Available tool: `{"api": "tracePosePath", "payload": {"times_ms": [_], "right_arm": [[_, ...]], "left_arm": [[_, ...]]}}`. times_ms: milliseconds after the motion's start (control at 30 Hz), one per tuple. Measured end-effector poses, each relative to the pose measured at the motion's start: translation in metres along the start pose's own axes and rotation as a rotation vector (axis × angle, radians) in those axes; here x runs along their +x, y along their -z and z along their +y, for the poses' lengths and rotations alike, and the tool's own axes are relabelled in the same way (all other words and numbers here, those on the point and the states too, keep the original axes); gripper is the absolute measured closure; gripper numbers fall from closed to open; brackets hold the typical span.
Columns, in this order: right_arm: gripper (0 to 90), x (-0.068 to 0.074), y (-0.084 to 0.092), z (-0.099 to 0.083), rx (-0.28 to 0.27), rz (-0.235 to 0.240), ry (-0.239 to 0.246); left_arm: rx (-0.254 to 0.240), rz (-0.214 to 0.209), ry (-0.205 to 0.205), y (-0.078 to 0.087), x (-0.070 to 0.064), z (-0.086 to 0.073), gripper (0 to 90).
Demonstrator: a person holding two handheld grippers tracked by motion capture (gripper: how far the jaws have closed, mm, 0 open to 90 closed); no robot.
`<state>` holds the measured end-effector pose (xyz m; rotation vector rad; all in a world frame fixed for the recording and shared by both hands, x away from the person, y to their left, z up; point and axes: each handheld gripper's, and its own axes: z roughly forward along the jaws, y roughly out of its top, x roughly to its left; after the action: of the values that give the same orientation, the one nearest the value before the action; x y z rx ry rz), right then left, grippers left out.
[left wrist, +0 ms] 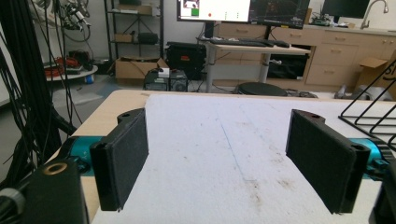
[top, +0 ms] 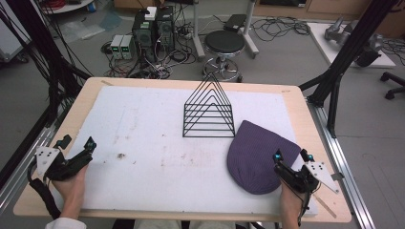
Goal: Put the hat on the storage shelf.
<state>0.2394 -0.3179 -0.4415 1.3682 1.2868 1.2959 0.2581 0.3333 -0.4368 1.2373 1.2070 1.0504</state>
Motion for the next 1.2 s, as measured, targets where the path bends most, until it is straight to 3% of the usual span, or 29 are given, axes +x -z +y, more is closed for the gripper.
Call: {"api": "tracePosePath", "payload": {"times_ms": [133, 733, 1000, 1200], "right_arm": [[10.7, 0.0, 0.0003, 0.0, 0.003, 0.003, -0.011], [10.7, -0.0027, -0.0006, -0.0008, 0.003, 0.002, -0.019], [10.6, -0.0015, -0.0018, 0.0, 0.022, 0.033, -0.001], [10.6, 0.0014, -0.0025, 0.0014, 0.036, 0.082, 0.021]], "left_arm": [[0.002, -0.004, 0.019, -0.0003, 0.0011, -0.0005, 21.4], [0.006, -0.015, 0.035, -0.0006, 0.0009, -0.0011, 21.5], [0.008, -0.02, 0.042, -0.001, 0.0013, -0.0013, 21.5], [0.007, -0.021, 0.049, -0.0013, 0.0021, -0.0013, 21.5]]}}
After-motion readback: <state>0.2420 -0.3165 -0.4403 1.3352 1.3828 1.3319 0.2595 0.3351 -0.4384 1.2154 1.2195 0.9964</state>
